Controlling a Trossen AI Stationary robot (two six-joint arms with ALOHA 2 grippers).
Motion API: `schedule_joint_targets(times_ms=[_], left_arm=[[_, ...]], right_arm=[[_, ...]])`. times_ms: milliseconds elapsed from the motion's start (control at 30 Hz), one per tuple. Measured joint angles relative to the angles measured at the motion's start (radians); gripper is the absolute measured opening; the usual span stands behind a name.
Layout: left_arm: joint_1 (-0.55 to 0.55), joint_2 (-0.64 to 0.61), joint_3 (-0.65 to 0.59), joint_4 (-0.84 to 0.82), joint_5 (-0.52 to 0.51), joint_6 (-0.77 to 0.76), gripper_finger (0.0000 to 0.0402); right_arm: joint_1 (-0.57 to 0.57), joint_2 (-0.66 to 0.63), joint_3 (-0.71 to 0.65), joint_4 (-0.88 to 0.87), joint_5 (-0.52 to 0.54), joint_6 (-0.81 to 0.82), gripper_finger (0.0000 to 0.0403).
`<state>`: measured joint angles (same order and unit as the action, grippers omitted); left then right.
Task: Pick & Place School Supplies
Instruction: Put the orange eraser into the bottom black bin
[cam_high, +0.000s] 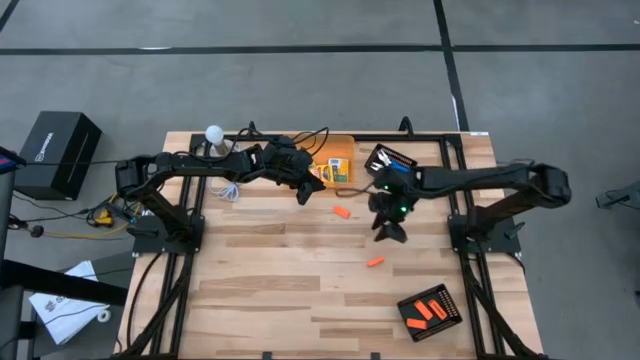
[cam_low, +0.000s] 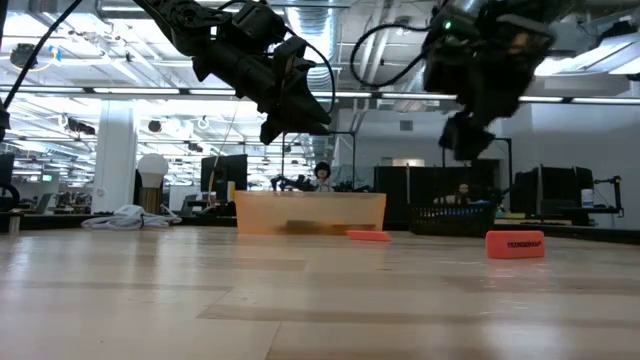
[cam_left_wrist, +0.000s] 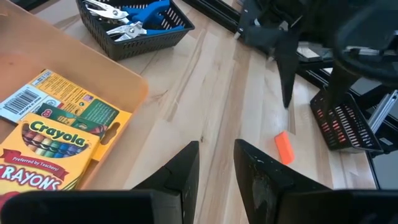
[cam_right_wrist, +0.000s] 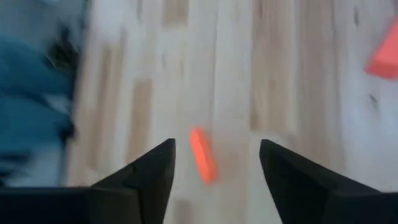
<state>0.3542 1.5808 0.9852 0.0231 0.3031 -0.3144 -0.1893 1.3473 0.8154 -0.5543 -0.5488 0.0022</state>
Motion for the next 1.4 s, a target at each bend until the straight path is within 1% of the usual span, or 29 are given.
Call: schedule_joint_targets(times_ms=[67, 133, 200, 433, 700, 867, 1100, 1167, 1233, 1400], left_arm=[[0.001, 0.000, 0.000, 0.000, 0.000, 0.000, 0.0095], [0.006, 0.000, 0.000, 0.000, 0.000, 0.001, 0.0095], [0.008, 0.000, 0.000, 0.000, 0.000, 0.001, 0.0095], [0.008, 0.000, 0.000, 0.000, 0.000, -0.002, 0.0095], [0.008, 0.000, 0.000, 0.000, 0.000, -0.004, 0.0095], [0.008, 0.000, 0.000, 0.000, 0.000, -0.005, 0.0095], [0.008, 0.000, 0.000, 0.000, 0.000, -0.005, 0.0095], [0.008, 0.000, 0.000, 0.000, 0.000, -0.004, 0.0095], [0.008, 0.000, 0.000, -0.001, 0.000, -0.005, 0.0095], [0.008, 0.000, 0.000, -0.006, 0.000, -0.004, 0.0095]], right_arm=[[0.038, -0.017, 0.029, -0.106, 0.091, -0.072, 0.0234], [0.079, -0.025, 0.055, -0.168, 0.169, -0.117, 0.0236], [0.115, -0.026, 0.076, -0.192, 0.206, -0.133, 0.0233], [0.219, 0.006, 0.099, -0.205, 0.221, -0.114, 0.0211], [0.296, 0.125, 0.098, -0.182, 0.235, -0.114, 0.0206], [0.308, 0.179, 0.098, -0.129, 0.234, -0.114, 0.0207], [0.307, 0.216, 0.099, -0.060, 0.213, -0.107, 0.0198], [0.307, 0.219, 0.096, -0.075, 0.209, -0.107, 0.0196], [0.307, 0.242, 0.100, -0.041, 0.206, -0.107, 0.0196], [0.307, 0.300, 0.098, -0.035, 0.193, -0.107, 0.0198]])
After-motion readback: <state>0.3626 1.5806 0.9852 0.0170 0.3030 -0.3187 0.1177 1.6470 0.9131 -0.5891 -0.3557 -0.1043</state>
